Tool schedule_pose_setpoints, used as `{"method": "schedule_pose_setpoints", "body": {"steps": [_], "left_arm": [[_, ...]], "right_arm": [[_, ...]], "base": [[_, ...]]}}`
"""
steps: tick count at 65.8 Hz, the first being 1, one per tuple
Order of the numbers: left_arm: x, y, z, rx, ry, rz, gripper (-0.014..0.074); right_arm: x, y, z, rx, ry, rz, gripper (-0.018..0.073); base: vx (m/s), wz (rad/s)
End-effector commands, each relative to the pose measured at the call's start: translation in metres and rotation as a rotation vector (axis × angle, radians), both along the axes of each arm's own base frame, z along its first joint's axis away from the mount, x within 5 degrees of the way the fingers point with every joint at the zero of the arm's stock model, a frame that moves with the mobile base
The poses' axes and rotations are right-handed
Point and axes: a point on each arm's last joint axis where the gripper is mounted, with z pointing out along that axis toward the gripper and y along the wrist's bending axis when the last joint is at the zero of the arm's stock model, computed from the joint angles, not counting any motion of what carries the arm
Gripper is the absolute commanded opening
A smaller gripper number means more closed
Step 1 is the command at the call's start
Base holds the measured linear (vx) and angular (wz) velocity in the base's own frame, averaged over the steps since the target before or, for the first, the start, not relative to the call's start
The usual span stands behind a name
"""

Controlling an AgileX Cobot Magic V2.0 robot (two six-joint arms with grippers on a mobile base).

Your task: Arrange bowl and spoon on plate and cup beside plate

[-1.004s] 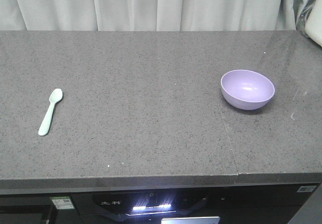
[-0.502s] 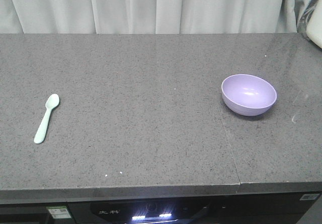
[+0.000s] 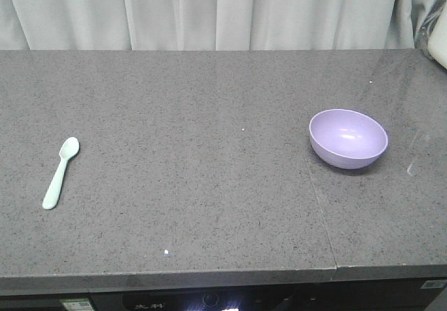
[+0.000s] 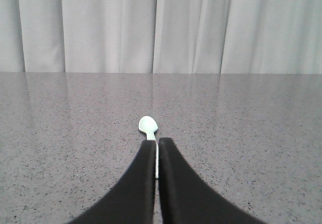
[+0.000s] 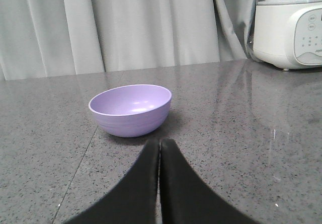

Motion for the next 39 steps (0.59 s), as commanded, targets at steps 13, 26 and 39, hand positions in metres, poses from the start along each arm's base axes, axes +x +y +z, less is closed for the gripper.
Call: {"method": "schedule_pose_setpoints", "body": {"steps": [13, 26, 39], "left_arm": [[0.0005, -0.0012, -0.0040, -0.009, -0.041, -0.013, -0.0006], [0.0005, -0.0012, -0.0040, -0.009, -0.041, -0.013, -0.0006], [0.0005, -0.0012, -0.0040, -0.009, -0.041, -0.013, -0.0006]], "right_arm": [[-0.0004, 0.0000, 0.0020, -0.011, -0.070, -0.003, -0.0006], [-0.0004, 0.0000, 0.0020, -0.011, -0.070, -0.003, -0.0006], [-0.0004, 0.0000, 0.0020, -0.011, -0.070, -0.003, -0.0006]], "base": [[0.03, 0.00], [0.02, 0.00], [0.02, 0.00]]}}
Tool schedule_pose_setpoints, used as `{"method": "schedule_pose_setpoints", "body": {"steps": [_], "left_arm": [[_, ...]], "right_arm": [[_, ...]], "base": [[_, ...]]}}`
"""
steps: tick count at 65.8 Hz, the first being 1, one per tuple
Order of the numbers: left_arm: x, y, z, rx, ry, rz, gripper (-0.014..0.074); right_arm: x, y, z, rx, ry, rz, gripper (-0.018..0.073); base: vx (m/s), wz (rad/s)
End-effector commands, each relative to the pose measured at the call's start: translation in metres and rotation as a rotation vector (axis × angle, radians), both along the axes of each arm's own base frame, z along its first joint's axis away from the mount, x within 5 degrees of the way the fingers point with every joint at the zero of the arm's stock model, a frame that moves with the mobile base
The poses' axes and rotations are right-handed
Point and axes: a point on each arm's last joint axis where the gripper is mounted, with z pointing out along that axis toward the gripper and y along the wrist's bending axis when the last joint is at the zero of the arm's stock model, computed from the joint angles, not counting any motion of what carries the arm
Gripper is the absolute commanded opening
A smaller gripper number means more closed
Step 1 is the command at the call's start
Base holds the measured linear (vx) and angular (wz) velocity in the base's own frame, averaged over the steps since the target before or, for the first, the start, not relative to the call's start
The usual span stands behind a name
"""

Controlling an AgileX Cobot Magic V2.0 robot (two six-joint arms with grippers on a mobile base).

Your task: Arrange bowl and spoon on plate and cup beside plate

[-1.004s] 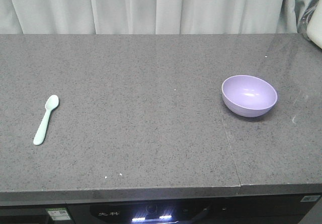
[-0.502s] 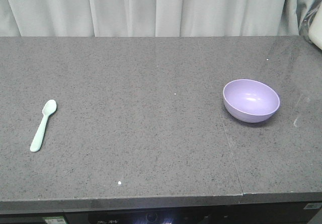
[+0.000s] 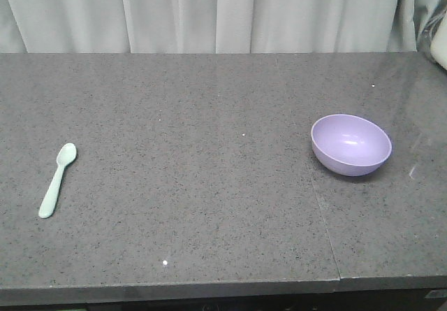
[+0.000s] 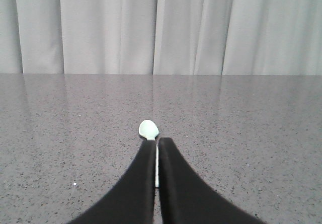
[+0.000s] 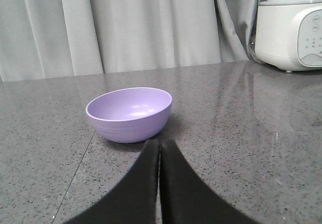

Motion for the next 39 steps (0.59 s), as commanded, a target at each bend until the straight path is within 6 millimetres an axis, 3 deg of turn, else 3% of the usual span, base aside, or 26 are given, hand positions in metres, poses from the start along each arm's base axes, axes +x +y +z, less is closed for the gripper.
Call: {"method": "schedule_pose_setpoints", "body": {"steps": [1, 39], "left_arm": [[0.0005, -0.0012, -0.0040, -0.009, -0.041, -0.013, -0.0006], [0.0005, -0.0012, -0.0040, -0.009, -0.041, -0.013, -0.0006]], "right_arm": [[-0.0004, 0.0000, 0.0020, -0.011, -0.070, -0.003, -0.0006], [-0.0004, 0.0000, 0.0020, -0.011, -0.070, -0.003, -0.0006]], "base": [[0.02, 0.00], [0.02, 0.00]]}}
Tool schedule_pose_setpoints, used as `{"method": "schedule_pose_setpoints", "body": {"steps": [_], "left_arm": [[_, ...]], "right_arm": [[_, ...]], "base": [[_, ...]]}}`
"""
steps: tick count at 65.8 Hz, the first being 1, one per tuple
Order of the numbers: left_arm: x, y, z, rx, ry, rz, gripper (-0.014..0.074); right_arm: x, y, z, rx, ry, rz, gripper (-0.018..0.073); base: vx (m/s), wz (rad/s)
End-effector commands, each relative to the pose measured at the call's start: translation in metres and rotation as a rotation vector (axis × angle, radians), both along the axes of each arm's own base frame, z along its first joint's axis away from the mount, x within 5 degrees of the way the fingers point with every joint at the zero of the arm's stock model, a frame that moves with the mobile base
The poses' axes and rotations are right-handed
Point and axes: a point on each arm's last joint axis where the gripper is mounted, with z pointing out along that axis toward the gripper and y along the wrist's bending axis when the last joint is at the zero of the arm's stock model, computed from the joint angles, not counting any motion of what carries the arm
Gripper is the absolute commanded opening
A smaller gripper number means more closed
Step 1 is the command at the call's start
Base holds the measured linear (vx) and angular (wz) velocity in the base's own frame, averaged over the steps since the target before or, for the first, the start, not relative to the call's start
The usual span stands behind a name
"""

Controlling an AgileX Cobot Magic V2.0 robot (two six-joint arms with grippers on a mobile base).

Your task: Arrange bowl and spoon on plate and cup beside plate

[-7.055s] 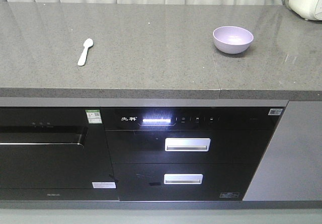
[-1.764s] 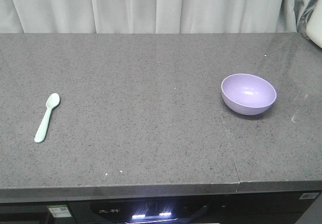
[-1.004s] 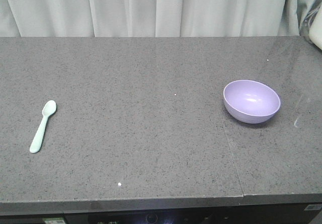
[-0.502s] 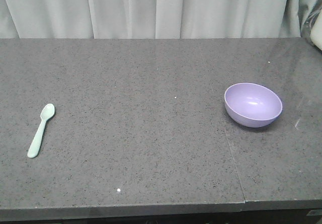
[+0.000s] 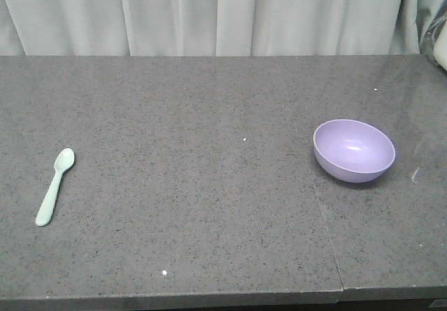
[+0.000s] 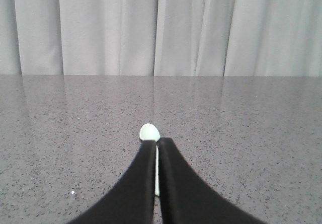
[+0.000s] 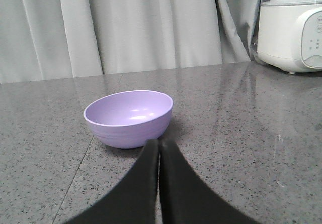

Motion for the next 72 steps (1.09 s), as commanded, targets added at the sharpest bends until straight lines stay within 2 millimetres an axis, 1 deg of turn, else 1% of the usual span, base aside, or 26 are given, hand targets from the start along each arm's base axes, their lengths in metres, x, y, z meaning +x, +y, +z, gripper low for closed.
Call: {"method": "schedule_pose_setpoints", "body": {"steps": [1, 72], "left_arm": [[0.0005, -0.0012, -0.0040, -0.009, -0.041, -0.013, -0.0006], [0.0005, -0.0012, -0.0040, -0.009, -0.041, -0.013, -0.0006]], "right_arm": [[-0.0004, 0.0000, 0.0020, -0.011, -0.070, -0.003, -0.0006], [-0.0004, 0.0000, 0.0020, -0.011, -0.070, -0.003, -0.0006]], "base": [[0.02, 0.00], [0.00, 0.00]]}}
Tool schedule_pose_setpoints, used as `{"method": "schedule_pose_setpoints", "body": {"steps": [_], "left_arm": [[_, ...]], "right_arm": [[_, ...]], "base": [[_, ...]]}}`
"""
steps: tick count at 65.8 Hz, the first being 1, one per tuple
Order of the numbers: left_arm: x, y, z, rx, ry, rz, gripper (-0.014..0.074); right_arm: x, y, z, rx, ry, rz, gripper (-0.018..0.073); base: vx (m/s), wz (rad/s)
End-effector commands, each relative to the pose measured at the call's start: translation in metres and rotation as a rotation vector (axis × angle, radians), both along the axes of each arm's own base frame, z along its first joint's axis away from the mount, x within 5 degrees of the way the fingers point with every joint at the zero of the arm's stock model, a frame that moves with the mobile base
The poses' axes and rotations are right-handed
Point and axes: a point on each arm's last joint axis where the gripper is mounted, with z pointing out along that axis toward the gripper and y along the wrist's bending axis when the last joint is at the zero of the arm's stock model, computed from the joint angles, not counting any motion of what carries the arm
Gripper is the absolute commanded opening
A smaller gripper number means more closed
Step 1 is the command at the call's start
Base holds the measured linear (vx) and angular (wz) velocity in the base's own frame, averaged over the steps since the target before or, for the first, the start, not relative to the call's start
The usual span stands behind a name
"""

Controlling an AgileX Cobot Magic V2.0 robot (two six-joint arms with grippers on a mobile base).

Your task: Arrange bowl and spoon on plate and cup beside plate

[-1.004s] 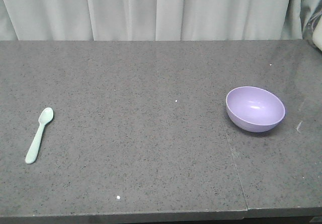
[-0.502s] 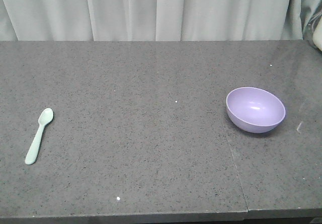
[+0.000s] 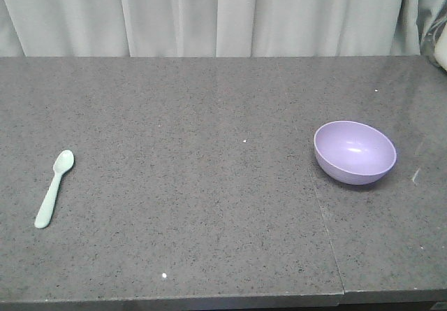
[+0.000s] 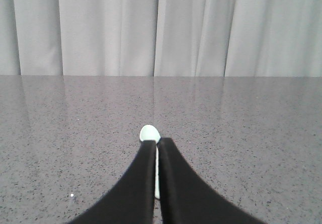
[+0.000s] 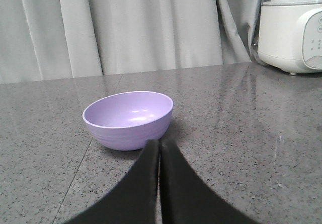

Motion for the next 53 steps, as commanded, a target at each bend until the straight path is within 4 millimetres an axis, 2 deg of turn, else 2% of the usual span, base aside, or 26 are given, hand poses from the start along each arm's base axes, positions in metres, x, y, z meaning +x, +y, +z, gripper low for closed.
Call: {"method": "schedule_pose_setpoints", "body": {"steps": [1, 53], "left_arm": [[0.0005, -0.0012, -0.0040, -0.009, -0.041, -0.013, -0.0006], [0.0005, -0.0012, -0.0040, -0.009, -0.041, -0.013, -0.0006]], "right_arm": [[-0.0004, 0.0000, 0.0020, -0.011, -0.070, -0.003, -0.0006], [-0.0004, 0.0000, 0.0020, -0.011, -0.070, -0.003, -0.0006]], "base": [[0.00, 0.00], [0.00, 0.00]]}}
